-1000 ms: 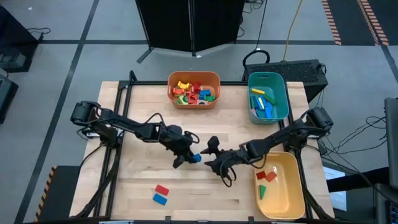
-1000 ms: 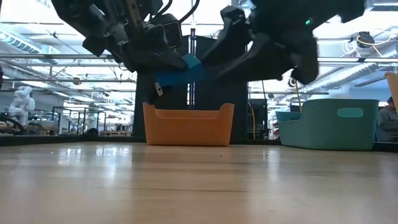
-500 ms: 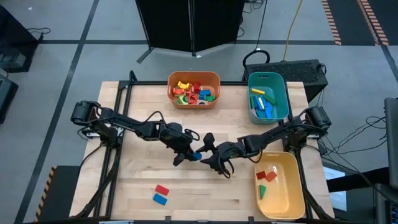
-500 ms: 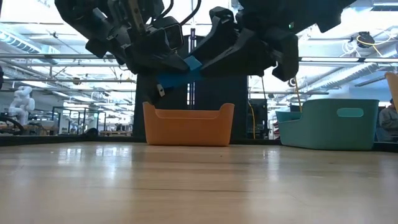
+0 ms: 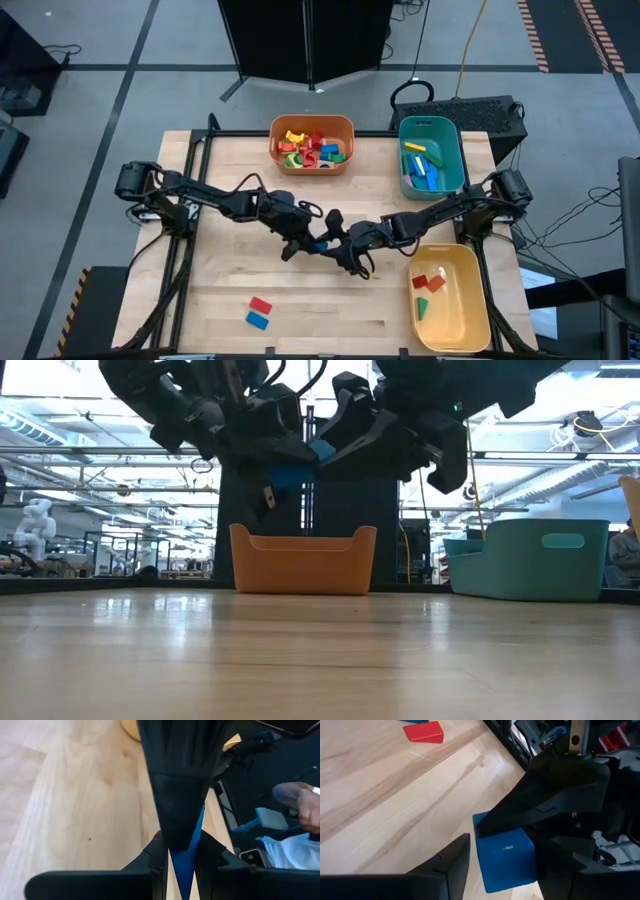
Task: Sort blocks by size
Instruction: Put the blue triangular block into the yellow bin
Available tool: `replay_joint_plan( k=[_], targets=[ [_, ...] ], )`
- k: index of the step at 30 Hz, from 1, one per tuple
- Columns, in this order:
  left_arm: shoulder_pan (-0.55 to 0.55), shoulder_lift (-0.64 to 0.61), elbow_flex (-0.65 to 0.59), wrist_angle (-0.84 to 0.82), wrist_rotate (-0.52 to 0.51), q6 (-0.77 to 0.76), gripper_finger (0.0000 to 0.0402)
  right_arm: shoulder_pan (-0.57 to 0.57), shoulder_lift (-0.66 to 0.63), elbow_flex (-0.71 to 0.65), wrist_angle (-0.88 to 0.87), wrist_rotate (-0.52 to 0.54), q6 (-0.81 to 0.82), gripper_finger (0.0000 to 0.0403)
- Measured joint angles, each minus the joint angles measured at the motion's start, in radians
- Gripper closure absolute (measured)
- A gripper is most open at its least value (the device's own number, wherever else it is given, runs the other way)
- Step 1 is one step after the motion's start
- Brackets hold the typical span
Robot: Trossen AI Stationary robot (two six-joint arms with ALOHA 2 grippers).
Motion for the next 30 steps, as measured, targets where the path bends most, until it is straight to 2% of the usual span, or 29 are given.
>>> replay_joint_plan(
  k=[5,8,11,16,21,27,30],
  targets=[
    [0.000,0.001,0.025,-0.024,0.013,0.005,0.0353,-0.001,-0.002,0.000,0.002,-0.002,-0.006,0.0241],
    [-0.002,0.001,0.025,-0.025,-0.018,0.020,0.0347,-0.001,-0.002,0.000,-0.004,-0.009,-0.008,0.0262],
    [-0.002,0.001,0.025,-0.022,-0.039,0.026,0.0320,-0.002,-0.002,0.000,-0.011,-0.014,0.004,0.0282],
    [0.003,0.000,0.033,0.022,-0.083,0.034,0.0253,-0.001,0.001,0.000,-0.034,-0.032,0.039,0.0281],
    [0.010,-0.016,0.032,-0.014,-0.040,0.029,0.0213,0.000,-0.012,-0.001,-0.055,-0.017,0.076,0.0275],
    [0.010,-0.077,0.032,-0.159,-0.014,0.060,0.0208,0.013,-0.104,-0.002,-0.249,0.032,0.184,0.0279],
    [-0.015,-0.110,0.031,-0.241,-0.076,0.097,0.0208,0.032,-0.171,-0.001,-0.362,0.032,0.292,0.0275]
  ],
)
